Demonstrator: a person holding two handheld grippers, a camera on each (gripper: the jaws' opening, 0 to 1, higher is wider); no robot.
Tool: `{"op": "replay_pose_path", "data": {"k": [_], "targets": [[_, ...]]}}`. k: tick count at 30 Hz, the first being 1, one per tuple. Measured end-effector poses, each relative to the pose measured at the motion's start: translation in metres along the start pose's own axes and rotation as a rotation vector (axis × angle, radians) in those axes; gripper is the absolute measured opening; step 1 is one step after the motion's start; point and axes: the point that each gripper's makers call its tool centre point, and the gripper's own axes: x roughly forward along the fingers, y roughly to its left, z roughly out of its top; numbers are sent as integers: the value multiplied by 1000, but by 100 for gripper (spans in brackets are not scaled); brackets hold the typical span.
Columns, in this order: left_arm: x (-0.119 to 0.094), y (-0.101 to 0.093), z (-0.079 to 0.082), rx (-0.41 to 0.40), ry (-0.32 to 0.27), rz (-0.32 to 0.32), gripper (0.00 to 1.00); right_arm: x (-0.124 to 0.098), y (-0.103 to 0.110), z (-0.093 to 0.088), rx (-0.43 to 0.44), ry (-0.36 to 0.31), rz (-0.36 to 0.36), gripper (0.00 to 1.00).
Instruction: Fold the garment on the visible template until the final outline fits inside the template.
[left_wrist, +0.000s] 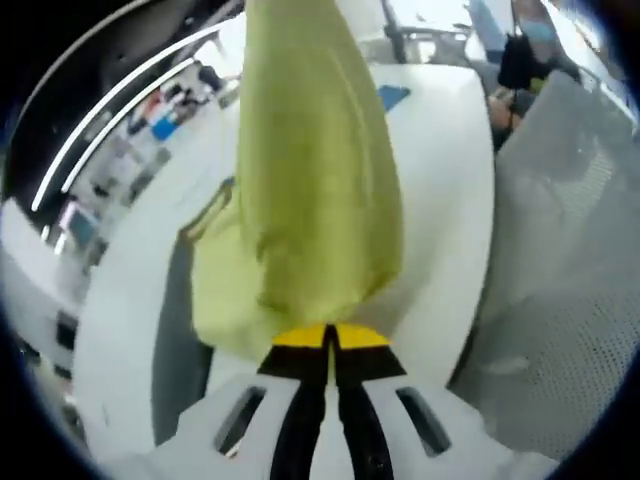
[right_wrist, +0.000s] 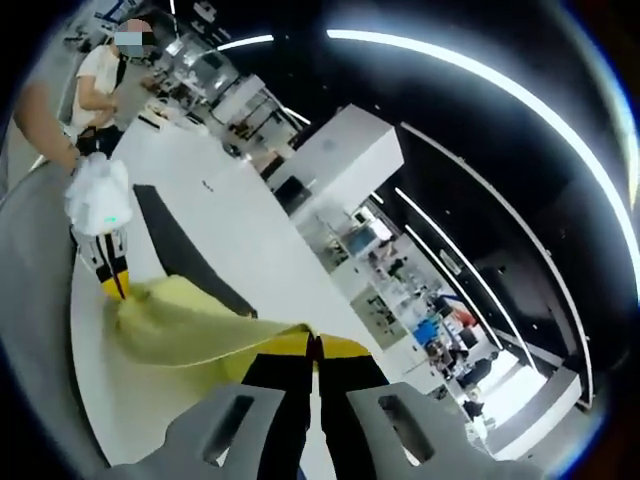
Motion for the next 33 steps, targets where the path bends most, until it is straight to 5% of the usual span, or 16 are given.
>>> {"op": "replay_pose_path", "data": {"k": [9,15,22,27,33], "targets": [[-58,14,25,-79,-116,-8,0,0,36,-42,10,109,126,1],[-64,43,42,-125,-180,43,0,-5,76,-69,21,194,255,1],[-21,64,43,-93,-107,39,0,-18,130,-106,22,312,461,1],[22,72,35,10,4,33,0,-21,143,-114,35,334,491,1],[56,67,34,-27,21,-38,0,-22,141,-117,65,342,480,1]]}}
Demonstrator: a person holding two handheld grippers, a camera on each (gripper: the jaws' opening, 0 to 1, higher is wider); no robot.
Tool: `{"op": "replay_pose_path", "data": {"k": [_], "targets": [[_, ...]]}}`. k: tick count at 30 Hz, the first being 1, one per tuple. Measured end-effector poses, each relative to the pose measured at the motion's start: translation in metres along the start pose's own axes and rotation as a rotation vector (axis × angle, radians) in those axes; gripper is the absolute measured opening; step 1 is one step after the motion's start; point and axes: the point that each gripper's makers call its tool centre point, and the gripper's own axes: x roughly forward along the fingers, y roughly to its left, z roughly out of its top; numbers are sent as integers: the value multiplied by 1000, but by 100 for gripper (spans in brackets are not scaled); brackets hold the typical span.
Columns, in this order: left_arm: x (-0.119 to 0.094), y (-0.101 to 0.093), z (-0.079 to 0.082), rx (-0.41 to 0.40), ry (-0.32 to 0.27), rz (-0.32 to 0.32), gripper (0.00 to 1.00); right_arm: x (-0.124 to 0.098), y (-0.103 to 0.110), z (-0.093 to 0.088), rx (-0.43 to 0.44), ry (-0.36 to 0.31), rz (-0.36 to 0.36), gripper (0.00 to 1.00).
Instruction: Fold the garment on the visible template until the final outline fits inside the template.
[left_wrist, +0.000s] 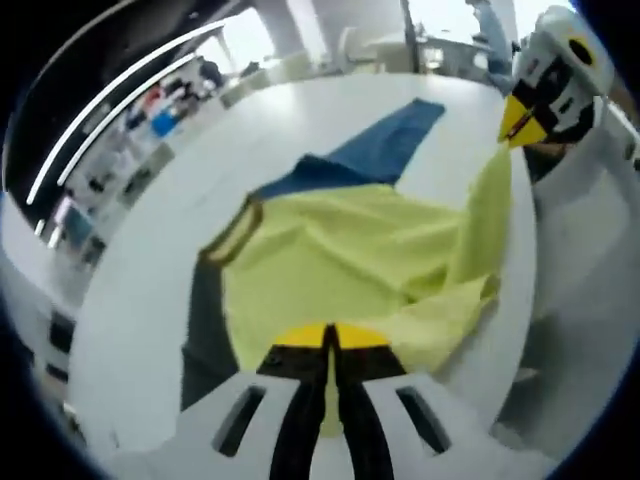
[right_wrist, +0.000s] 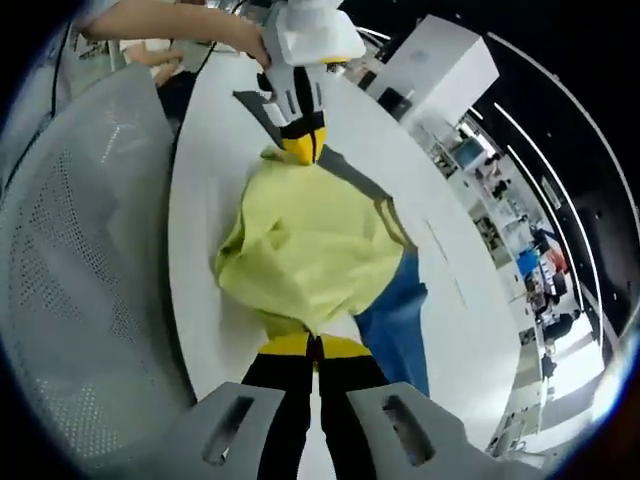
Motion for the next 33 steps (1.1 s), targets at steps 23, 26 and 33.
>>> {"op": "replay_pose_path", "data": {"k": [23,26,33], "targets": [[37,-1,-3,-157,-1,-65,0,6,-4,-5,31,9,-2,1],[25,6,7,-182,-56,-57,0,7,-4,-5,33,9,-1,1],[-9,21,18,-190,-140,-14,0,7,-4,-4,30,6,6,1]]}}
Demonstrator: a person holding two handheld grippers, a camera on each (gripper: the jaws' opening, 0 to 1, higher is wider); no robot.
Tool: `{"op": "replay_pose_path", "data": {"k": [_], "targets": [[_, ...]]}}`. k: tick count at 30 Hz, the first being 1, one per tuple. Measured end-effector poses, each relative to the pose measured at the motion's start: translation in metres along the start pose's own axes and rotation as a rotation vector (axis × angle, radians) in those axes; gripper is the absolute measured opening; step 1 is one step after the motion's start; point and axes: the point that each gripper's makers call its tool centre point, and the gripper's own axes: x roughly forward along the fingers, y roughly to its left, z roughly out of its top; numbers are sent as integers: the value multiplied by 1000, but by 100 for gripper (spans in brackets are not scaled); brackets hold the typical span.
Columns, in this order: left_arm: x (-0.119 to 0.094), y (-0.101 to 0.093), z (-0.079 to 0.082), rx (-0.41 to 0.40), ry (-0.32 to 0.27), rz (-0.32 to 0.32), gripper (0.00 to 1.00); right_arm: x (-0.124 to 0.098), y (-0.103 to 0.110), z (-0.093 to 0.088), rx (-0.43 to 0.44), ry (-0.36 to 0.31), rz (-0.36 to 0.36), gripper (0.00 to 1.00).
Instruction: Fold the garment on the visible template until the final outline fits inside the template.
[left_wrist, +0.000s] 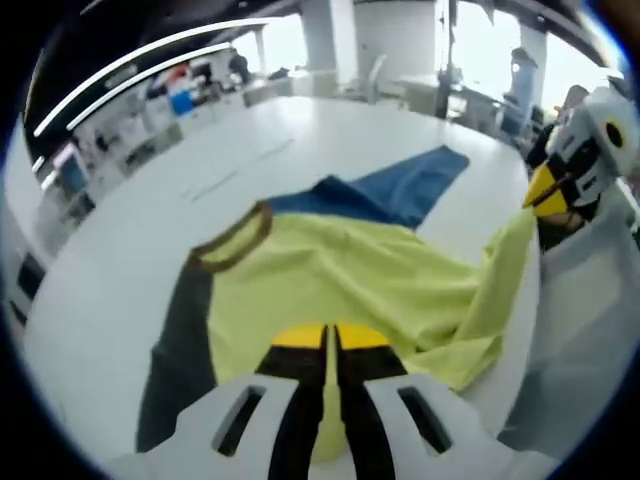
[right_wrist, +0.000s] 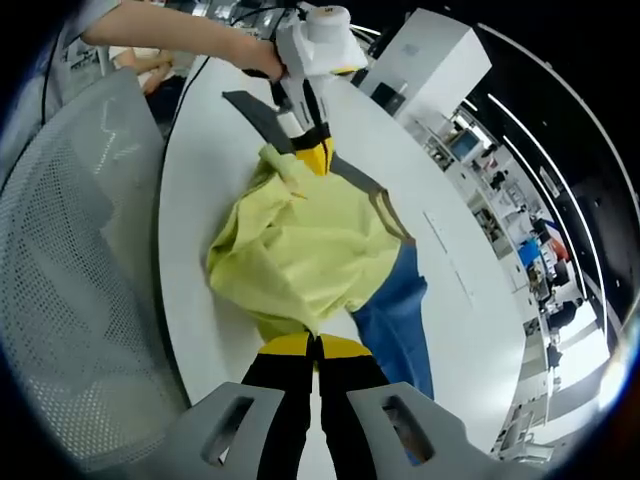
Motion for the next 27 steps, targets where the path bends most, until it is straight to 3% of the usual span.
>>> {"op": "replay_pose_path", "data": {"k": [3,6,10,11,14,19,27], "targets": [[-14,4,-5,59,0,31,0,0,0,0,0,0,1,1],[-28,10,-18,170,34,102,0,0,0,1,-2,1,2,1],[-38,4,-35,297,81,141,2,0,0,2,-3,2,2,1],[-39,-4,-38,362,79,116,3,0,0,2,-4,2,1,1],[-40,-20,-46,389,79,73,0,0,-1,2,-4,2,2,1],[-26,-42,-62,323,109,-3,3,0,-1,4,-11,2,3,1],[-6,-39,-74,-37,93,-25,10,-3,-2,5,-11,-3,-1,1]]}}
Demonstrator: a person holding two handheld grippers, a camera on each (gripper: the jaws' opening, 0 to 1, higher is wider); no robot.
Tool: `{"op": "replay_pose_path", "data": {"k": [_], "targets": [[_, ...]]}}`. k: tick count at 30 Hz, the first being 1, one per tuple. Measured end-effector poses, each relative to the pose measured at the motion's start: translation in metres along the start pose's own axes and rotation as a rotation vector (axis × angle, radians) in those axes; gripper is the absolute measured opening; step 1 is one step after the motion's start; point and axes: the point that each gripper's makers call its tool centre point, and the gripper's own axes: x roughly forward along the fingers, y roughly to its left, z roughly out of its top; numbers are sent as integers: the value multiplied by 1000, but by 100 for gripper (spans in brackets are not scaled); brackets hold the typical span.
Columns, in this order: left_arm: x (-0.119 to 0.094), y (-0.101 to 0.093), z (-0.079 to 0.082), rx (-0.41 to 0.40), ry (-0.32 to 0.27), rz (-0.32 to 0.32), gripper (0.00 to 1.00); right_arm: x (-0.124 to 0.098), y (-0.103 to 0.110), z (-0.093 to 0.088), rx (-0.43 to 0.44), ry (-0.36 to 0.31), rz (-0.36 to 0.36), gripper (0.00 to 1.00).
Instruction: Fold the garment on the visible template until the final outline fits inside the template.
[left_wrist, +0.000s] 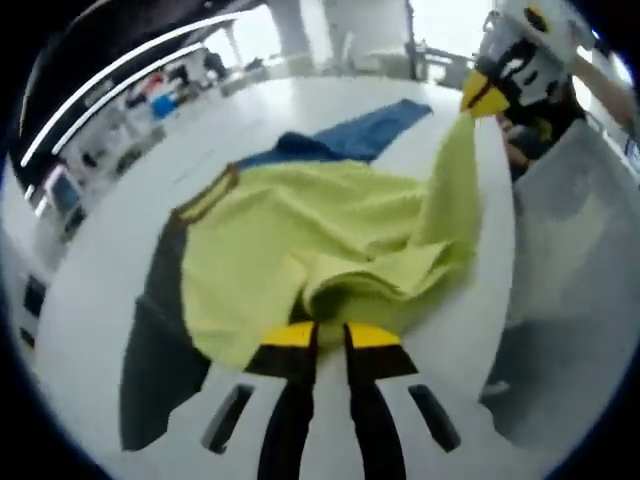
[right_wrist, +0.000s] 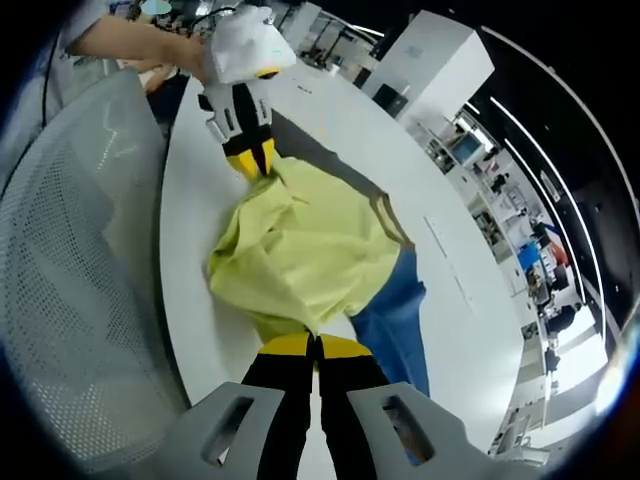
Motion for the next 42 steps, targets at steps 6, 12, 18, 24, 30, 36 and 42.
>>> {"op": "replay_pose_path", "data": {"k": [6,12,18,24,30,36,42], "targets": [[4,6,2,-31,-11,31,12,1,0,-3,5,3,-1,1],[12,-2,13,-75,-39,30,14,1,0,-3,7,3,-1,1],[21,8,13,-88,-27,78,4,0,0,-4,14,1,-1,1],[17,8,11,0,2,99,0,-3,0,-7,30,-3,-3,1],[-15,-4,5,129,35,66,0,-11,2,-5,39,-21,1,1],[-60,-16,-4,214,72,46,0,-24,7,-2,39,-34,22,1],[-98,-26,-20,290,139,13,0,-40,17,3,32,-59,66,1]]}}
